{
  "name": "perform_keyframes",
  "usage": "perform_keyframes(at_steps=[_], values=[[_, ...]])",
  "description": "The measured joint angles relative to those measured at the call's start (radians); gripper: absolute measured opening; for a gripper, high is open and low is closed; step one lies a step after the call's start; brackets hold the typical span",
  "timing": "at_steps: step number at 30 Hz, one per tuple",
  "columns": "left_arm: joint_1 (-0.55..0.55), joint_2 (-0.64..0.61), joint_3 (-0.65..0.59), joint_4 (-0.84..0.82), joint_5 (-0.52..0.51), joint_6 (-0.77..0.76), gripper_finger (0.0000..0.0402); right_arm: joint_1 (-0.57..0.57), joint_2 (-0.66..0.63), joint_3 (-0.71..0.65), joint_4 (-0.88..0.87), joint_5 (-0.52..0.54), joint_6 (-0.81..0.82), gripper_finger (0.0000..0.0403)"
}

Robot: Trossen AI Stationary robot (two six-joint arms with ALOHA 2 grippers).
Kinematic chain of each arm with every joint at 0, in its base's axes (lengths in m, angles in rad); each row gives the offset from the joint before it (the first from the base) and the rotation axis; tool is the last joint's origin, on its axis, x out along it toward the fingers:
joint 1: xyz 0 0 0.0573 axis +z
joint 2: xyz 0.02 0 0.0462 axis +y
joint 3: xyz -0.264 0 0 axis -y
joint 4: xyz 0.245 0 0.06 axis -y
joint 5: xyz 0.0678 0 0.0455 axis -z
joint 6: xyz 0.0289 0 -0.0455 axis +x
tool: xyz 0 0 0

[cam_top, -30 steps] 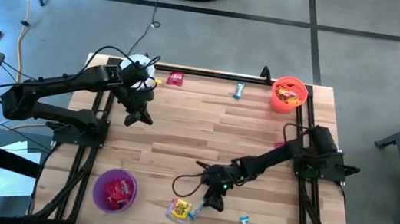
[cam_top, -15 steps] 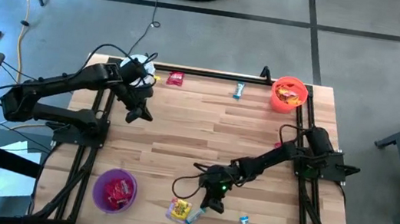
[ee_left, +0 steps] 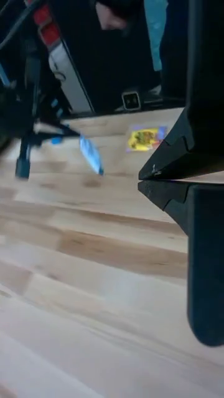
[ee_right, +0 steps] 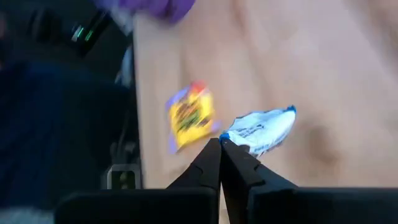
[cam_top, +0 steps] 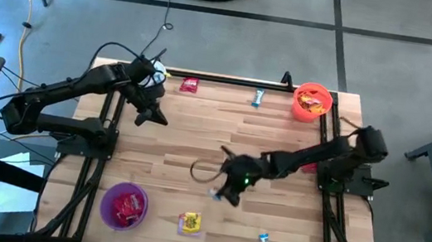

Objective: Sort candy
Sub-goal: Put the white candy into the white bucket

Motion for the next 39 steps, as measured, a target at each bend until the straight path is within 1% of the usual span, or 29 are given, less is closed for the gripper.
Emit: perform_keyframes(at_steps=[2, 6, 9, 12, 16, 19, 23, 25, 29, 33, 39], values=[[-0.001, 0.0, 0.0, 0.039, 0.02, 0.0, 0.0, -0.035, -0.04, 0.0, -0.035, 0.034, -0.011, 0.0], [-0.006, 0.005, 0.0, 0.171, 0.01, -0.018, 0.001, -0.109, -0.096, 0.001, -0.059, 0.072, -0.048, 0.0], [-0.024, 0.03, 0.0, 0.27, 0.007, -0.056, 0.003, -0.167, -0.113, 0.001, -0.06, 0.073, -0.07, 0.0], [-0.061, 0.072, 0.001, 0.334, 0.003, -0.063, 0.0057, -0.22, -0.12, 0.002, -0.044, 0.069, -0.086, 0.0], [-0.129, 0.143, 0.001, 0.395, -0.063, -0.056, 0.0099, -0.28, -0.121, 0.002, -0.007, 0.06, -0.106, 0.0], [-0.178, 0.19, 0.001, 0.459, -0.102, 0.001, 0.0127, -0.319, -0.124, 0.002, 0.029, 0.054, -0.106, 0.0], [-0.232, 0.254, 0.001, 0.587, -0.173, 0.042, 0.0154, -0.351, -0.124, 0.002, 0.073, 0.028, -0.101, 0.0], [-0.245, 0.283, 0.001, 0.632, -0.182, 0.042, 0.0164, -0.358, -0.124, 0.002, 0.077, 0.015, -0.102, 0.0], [-0.264, 0.325, 0.001, 0.698, -0.181, 0.042, 0.0176, -0.368, -0.124, 0.002, 0.111, 0.004, -0.11, 0.0], [-0.273, 0.364, 0.002, 0.751, -0.141, 0.042, 0.0178, -0.375, -0.124, 0.002, 0.148, -0.001, -0.132, 0.0], [-0.29, 0.424, 0.05, 0.758, -0.094, 0.069, 0.0178, -0.388, -0.124, 0.002, 0.188, -0.005, -0.152, 0.0]])
